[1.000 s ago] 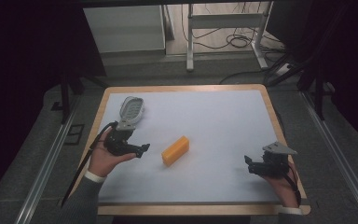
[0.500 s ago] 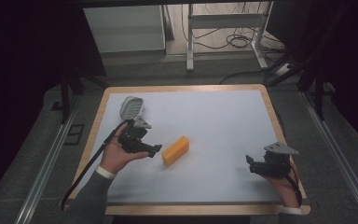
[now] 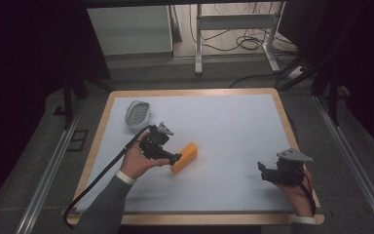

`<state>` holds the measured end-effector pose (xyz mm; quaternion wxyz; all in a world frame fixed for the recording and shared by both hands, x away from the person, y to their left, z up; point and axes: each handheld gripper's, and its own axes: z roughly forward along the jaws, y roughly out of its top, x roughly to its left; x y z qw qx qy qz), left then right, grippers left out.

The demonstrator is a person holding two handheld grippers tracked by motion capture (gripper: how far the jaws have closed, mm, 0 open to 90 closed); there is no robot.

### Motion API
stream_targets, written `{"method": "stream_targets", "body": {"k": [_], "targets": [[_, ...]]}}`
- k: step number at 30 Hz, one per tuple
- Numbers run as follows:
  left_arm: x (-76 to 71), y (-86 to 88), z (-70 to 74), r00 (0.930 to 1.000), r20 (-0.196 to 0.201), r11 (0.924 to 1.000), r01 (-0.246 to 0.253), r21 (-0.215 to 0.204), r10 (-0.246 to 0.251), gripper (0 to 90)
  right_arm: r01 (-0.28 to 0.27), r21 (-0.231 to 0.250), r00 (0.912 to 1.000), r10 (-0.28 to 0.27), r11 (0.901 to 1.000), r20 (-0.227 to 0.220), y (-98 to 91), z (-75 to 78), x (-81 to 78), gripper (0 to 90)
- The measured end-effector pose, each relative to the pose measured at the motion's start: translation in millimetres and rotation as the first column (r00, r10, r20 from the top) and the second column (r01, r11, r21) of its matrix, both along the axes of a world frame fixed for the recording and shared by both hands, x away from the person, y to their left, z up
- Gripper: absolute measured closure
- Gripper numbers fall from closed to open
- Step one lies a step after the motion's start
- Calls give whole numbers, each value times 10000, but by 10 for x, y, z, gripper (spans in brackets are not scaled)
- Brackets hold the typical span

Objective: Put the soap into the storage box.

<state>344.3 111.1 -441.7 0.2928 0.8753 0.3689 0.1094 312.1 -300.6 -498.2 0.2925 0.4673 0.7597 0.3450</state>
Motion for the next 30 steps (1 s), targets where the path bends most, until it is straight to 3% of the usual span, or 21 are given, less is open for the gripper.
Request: {"method": "stream_targets", "body": {"k": [5, 9, 18, 21, 27, 30], "targets": [[47, -105, -23, 9999, -131, 9998, 106, 170, -104, 179, 20, -40, 10000, -20, 10000, -37, -7, -20, 9, 76], [90, -170, -66, 9992, -366, 9999, 142, -41, -143, 193, 26, -11, 10000, -26, 10000, -28, -3, -15, 5, 76], [213, -312, -320, 9958, -908, 9994, -39, 336, 69, 234, 131, -52, 9999, -131, 9999, -76, -9, -41, 17, 76], [233, -360, -405, 9955, -919, 9989, -175, 438, 215, 255, 139, -53, 9999, -140, 9999, -82, -7, -44, 19, 76], [252, -419, -515, 9927, -1179, 9981, -200, 591, 269, 346, 159, -166, 9998, -161, 9997, -133, -6, -67, 30, 76], [253, -433, -540, 9911, -1313, 9981, -142, 593, 219, 438, 192, -154, 9997, -194, 9997, -128, -9, -65, 29, 76]]}}
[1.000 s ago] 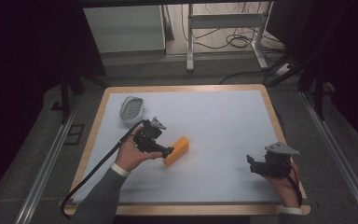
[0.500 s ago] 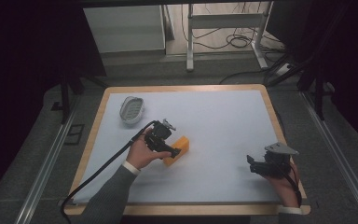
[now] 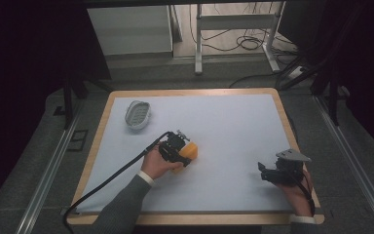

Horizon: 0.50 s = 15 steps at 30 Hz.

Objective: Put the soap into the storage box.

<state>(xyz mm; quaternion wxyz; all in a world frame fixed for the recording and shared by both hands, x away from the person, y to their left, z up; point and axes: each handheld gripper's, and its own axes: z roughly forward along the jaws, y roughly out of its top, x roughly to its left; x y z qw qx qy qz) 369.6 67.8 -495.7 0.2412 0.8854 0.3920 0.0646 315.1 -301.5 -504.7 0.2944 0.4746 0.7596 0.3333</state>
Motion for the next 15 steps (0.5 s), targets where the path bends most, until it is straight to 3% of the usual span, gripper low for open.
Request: {"method": "stream_targets", "body": {"k": [5, 15], "targets": [[-12, -21, -13, 9997, -176, 9996, 180, -232, -184, 589, 17, -67, 10000, -17, 10000, -20, 2, 3, -2, 76], [-11, 12, 11, 9992, -172, 9991, 354, -236, -358, 611, 109, -43, 9998, -108, 9999, 183, 1, 23, -14, 78]]}}
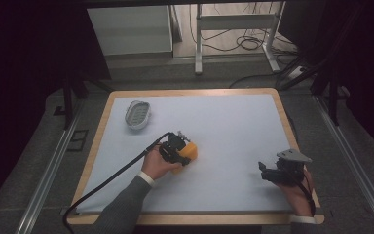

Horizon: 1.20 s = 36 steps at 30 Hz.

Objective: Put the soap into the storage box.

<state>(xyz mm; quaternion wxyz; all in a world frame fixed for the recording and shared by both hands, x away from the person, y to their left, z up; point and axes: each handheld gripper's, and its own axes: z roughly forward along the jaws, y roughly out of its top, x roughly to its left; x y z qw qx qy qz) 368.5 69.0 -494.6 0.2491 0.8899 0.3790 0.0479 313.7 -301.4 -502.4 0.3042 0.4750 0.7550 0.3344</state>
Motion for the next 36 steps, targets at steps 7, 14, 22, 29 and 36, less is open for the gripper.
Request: {"method": "stream_targets", "body": {"k": [7, 14, 22, 29, 36], "targets": [[-13, 81, 138, 9998, 203, 9992, 48, -403, -40, 612, 93, -19, 9999, -93, 10000, 105, -21, 10, -4, 79], [-36, 205, 309, 9988, 477, 9964, -23, -849, 63, 612, 168, 8, 9998, -168, 9999, 50, -30, 3, -1, 79], [-40, 324, 416, 9973, 676, 9946, -209, -1015, 279, 612, 236, 11, 9997, -236, 9997, 72, -32, 8, -3, 79], [-29, 478, 465, 9963, 693, 9933, -433, -1076, 509, 612, 332, 56, 9994, -332, 9994, 35, -32, 2, 2, 79], [-27, 606, 529, 9939, 822, 9915, -640, -1131, 735, 612, 344, 21, 9994, -344, 9994, 53, -23, 9, -2, 79]]}}
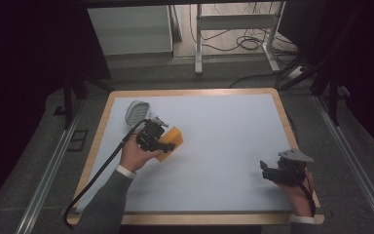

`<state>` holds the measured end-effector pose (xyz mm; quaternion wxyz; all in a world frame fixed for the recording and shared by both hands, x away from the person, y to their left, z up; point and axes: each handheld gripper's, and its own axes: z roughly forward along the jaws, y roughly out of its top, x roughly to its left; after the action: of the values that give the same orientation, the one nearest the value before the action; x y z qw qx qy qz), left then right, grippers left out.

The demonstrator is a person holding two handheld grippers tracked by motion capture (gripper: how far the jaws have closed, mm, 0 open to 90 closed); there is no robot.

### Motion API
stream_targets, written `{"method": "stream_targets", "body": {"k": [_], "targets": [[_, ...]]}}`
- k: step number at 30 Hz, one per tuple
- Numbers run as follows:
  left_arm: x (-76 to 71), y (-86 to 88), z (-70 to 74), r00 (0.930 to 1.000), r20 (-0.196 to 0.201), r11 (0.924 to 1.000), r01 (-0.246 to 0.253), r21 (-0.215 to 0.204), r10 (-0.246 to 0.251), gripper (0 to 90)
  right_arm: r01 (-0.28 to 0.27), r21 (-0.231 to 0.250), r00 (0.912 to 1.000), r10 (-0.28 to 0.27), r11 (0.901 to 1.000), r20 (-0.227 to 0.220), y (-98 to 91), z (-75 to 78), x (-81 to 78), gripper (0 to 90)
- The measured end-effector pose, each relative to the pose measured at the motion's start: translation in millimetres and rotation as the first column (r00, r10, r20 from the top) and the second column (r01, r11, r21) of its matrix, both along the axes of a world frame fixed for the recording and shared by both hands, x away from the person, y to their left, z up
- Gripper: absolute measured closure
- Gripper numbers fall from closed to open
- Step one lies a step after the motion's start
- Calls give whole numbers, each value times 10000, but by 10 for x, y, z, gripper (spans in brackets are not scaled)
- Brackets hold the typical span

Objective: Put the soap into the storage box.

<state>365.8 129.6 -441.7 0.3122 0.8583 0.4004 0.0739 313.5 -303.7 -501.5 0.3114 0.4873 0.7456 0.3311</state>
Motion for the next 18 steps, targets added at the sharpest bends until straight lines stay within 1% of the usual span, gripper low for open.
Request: {"method": "stream_targets", "body": {"k": [1, 3, 6, 9, 14, 16, 18], "targets": [[1, 30, 14, 9999, 126, 9999, -93, -57, 94, 612, -1, 8, 10000, 1, 10000, -18, 3, -1, 0, 79], [2, 47, 20, 9998, 165, 9998, -146, -109, 147, 612, -11, -8, 10000, 11, 10000, -19, 3, -2, 0, 79], [-1, 78, 42, 9994, 280, 9997, -223, -20, 223, 612, 9, -6, 10000, -9, 10000, 4, -5, 0, 0, 79], [-3, 112, 71, 9992, 296, 9996, -267, -81, 269, 612, 42, 23, 10000, -42, 10000, 21, -17, 5, -3, 79], [17, 183, 117, 9987, 355, 9993, -363, -6, 363, 612, 28, 51, 10000, -28, 10000, 29, -15, 8, -5, 80], [27, 213, 133, 9982, 421, 9991, -434, 8, 433, 612, 18, 21, 10000, -18, 10000, 23, -12, 4, -3, 80], [28, 239, 156, 9969, 579, 9986, -529, 24, 526, 612, 28, 3, 10000, -28, 10000, -15, -13, -2, -1, 81]]}}
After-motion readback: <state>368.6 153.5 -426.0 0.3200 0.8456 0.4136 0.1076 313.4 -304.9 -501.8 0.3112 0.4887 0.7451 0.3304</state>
